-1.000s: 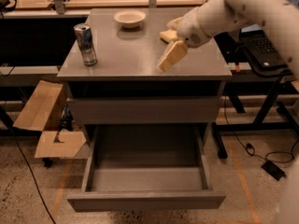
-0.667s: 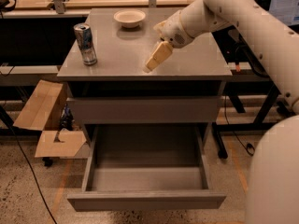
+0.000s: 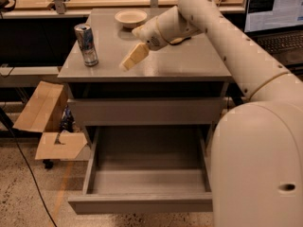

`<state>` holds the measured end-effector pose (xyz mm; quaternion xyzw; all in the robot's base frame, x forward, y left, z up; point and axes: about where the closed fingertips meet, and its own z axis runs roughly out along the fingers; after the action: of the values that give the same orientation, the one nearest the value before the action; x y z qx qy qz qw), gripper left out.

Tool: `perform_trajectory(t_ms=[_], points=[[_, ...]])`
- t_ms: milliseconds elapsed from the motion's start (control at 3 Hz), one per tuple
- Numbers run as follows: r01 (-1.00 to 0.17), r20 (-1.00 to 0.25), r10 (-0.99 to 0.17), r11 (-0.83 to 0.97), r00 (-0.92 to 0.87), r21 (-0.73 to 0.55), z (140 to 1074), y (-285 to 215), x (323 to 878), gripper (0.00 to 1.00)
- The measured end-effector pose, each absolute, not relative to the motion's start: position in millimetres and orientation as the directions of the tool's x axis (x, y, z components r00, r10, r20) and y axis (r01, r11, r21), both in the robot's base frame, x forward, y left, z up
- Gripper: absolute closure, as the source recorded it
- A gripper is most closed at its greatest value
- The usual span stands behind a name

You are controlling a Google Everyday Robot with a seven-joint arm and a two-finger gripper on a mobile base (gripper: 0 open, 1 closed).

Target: Place redbull can into middle drawer

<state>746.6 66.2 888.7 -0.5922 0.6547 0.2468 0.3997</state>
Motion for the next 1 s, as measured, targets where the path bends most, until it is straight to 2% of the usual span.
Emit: perform_trajectory(t_ms=[1000], points=[[-0.982, -0.904, -0.406, 0.071, 0.131, -0.174, 900.2, 184.4, 772.5, 0.00]])
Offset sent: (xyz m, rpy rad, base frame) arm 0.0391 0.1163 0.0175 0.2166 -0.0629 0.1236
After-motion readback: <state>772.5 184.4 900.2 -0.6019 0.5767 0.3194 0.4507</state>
